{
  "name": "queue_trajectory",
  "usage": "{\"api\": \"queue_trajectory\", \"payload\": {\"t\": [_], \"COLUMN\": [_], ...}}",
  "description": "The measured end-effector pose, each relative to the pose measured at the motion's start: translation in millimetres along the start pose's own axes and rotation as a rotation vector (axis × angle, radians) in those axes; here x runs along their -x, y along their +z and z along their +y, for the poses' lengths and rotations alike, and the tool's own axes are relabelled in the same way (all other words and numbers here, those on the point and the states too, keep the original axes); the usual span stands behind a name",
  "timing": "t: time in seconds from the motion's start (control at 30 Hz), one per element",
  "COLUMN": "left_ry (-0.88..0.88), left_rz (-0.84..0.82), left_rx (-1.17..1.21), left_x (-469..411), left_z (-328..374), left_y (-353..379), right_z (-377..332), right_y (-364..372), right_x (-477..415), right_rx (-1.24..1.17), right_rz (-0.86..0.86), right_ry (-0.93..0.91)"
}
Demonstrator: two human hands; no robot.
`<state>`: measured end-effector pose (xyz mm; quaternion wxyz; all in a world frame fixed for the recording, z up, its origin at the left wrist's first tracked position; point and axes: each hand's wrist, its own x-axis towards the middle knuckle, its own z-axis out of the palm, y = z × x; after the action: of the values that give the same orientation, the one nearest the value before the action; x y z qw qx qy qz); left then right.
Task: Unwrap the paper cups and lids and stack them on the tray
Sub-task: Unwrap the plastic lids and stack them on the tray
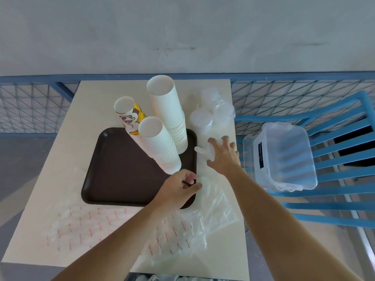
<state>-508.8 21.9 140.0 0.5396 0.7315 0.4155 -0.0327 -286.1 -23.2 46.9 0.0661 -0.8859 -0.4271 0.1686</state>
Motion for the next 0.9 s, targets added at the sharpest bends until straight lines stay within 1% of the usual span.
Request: {"api": "queue_trajectory", "payload": {"t": [0.07, 0.13, 0.3, 0.4, 0.43, 0.5, 0.53, 0.6, 0.67, 0.77, 0.87, 0.9], "left_ry": [-0.005, -0.007, -0.010, 0.013, 0.025, 0.049, 0.063, 0.092, 0.128, 0.179, 0.207, 0.212], "left_rz": [-0.010, -0.015, 0.009, 0.051, 0.064, 0.076, 0.075, 0.055, 0.009, -0.102, -0.236, -0.256], "left_rx": [-0.010, -0.008, 0.051, 0.135, 0.169, 0.214, 0.221, 0.235, 0.235, 0.219, 0.246, 0.256], "left_x": [-3.2, -5.0, -5.6, -2.3, -0.9, 2.7, 4.6, 9.1, 15.6, 26.8, 36.6, 39.8], "left_z": [0.0, 1.0, 7.5, 14.4, 16.6, 21.5, 23.8, 27.8, 29.9, 29.2, 23.7, 21.1], "left_y": [1.5, 3.2, 7.4, 9.9, 10.7, 10.8, 9.7, 5.0, -3.5, -21.6, -38.0, -41.7], "right_z": [4.8, 11.7, 25.4, 23.1, 19.1, 8.1, 3.4, -6.7, -15.5, -27.7, -43.2, -50.2], "right_y": [0.0, -0.4, -7.2, -23.4, -29.6, -43.3, -48.9, -59.6, -66.1, -70.7, -76.4, -77.6], "right_x": [3.4, 10.8, 40.8, 70.1, 82.0, 105.8, 116.1, 133.0, 143.7, 150.9, 153.2, 153.7], "right_rx": [-0.037, -0.132, -0.550, -0.870, -1.028, -1.352, -1.463, -1.614, -1.699, -1.676, -1.652, -1.667], "right_rz": [-0.022, -0.023, 0.067, 0.083, 0.066, -0.033, -0.092, -0.211, -0.324, -0.462, -0.519, -0.529], "right_ry": [0.018, 0.058, 0.235, 0.248, 0.236, 0.185, 0.152, 0.086, 0.037, -0.030, -0.053, -0.058]}}
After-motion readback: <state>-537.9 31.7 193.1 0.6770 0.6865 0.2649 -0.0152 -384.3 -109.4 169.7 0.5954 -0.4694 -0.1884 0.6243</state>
